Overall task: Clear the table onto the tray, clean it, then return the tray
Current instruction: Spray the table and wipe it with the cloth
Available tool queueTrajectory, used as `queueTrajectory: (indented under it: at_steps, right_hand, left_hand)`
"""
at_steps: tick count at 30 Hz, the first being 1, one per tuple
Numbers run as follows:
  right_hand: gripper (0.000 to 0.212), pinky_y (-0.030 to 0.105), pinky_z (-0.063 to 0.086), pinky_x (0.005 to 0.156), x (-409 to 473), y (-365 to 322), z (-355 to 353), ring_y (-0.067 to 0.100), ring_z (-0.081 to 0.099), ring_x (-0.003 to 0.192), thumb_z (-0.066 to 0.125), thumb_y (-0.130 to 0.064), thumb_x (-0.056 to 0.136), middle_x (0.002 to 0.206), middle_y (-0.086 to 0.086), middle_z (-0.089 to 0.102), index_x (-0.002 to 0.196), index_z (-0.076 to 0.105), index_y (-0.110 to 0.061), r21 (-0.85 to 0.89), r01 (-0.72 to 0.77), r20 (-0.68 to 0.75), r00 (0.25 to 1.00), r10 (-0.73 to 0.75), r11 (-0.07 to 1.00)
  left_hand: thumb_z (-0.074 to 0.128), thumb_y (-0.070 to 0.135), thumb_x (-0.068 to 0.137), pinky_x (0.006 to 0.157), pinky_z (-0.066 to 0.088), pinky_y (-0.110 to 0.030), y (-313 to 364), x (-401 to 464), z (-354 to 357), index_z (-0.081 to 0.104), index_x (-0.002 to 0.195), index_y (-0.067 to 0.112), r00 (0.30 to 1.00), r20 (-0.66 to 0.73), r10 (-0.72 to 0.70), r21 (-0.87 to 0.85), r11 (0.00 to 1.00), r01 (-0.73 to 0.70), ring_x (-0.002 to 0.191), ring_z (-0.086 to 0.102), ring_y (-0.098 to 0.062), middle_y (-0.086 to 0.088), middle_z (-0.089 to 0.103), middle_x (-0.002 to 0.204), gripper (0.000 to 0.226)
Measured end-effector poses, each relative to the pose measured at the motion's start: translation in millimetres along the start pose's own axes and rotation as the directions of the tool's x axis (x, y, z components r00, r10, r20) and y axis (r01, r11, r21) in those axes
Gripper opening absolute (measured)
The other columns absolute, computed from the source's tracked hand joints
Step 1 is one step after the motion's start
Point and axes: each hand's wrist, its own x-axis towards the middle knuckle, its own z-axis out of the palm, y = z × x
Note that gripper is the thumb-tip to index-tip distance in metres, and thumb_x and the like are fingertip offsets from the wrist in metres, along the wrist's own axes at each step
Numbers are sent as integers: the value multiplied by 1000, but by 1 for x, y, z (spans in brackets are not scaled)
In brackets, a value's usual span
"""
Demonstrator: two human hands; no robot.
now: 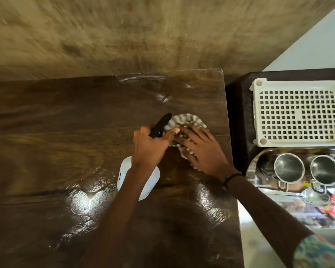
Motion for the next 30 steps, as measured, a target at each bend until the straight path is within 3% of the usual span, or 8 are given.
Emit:
queueTrajectory:
  at_steps: [7, 9, 12, 16, 19, 22, 26, 30]
  right_hand:
    - [42, 45, 25, 115, 43, 43, -18, 22, 23, 146, 36, -38, 101, 156, -2, 31, 142, 43, -28, 40, -355, -88, 930, 357, 934]
    - [43, 45, 22, 116, 70, 28, -15, 24, 23, 146, 36, -38, 101, 156, -1, 31, 142, 43, -28, 56, -344, -90, 933, 348, 937]
    - [48, 44, 17, 117, 82, 0, -8, 26, 23, 146, 33, -36, 97, 155, 1, 33, 141, 47, -24, 67, -184, -11, 983, 185, 981]
    - [47, 48, 29, 114, 40, -9, -4, 30, 39, 137, 35, -38, 95, 142, 9, 50, 133, 54, -18, 50, -19, 6, 1000, 19, 999]
    - [42, 41, 20, 116, 11, 6, -2, 24, 31, 141, 36, -39, 99, 147, 4, 45, 138, 45, -27, 39, -93, -36, 995, 94, 995]
    - [42, 38, 19, 115, 3, 16, -5, 20, 27, 144, 35, -40, 100, 151, 0, 39, 140, 43, -30, 38, -191, -70, 979, 193, 981]
    - [44, 39, 20, 116, 3, 20, -6, 17, 21, 146, 30, -42, 101, 155, -4, 32, 142, 40, -30, 50, -232, -68, 970, 235, 972]
    - [46, 37, 16, 117, 8, 26, -8, 17, 19, 147, 29, -43, 101, 156, -5, 29, 143, 40, -30, 87, -284, -68, 955, 290, 955]
  left_hand:
    - [80, 45, 66, 53, 45, -16, 2, 11, -3, 48, 59, 32, 999, 5, -54, -5, 999, 54, 55, 57, 13, 13, 56, 61, 36]
    - [81, 47, 64, 54, 47, -19, 4, 15, -2, 47, 59, 33, 998, -18, -67, -1, 998, 67, 55, 57, 3, 13, 55, 64, 38]
    - [81, 50, 63, 63, 46, -23, 9, 19, 3, 43, 62, 35, 994, 6, -107, 18, 994, 107, 65, 52, -3, 15, 47, 75, 41]
    - [81, 44, 66, 51, 40, -16, 20, 28, 11, 52, 61, 27, 998, 36, -60, 86, 995, 56, 57, 56, -3, 17, 48, 62, 34]
    - [79, 43, 70, 60, 45, -23, 23, 38, 23, 67, 87, 8, 994, 112, -13, 100, 995, 2, 72, 65, -21, 7, 56, 66, 40]
    - [77, 49, 69, 66, 45, -28, 30, 43, 34, 60, 110, 5, 997, 70, -29, 137, 990, 19, 84, 54, -18, 5, 42, 84, 63]
    - [79, 51, 67, 76, 56, -39, 36, 51, 37, 59, 109, 1, 996, 68, -49, 153, 988, 38, 91, 62, -25, -3, 55, 98, 68]
    - [80, 49, 67, 67, 47, -29, 37, 53, 28, 60, 107, 0, 999, 8, -34, 164, 986, 32, 79, 55, -18, 7, 44, 74, 66]
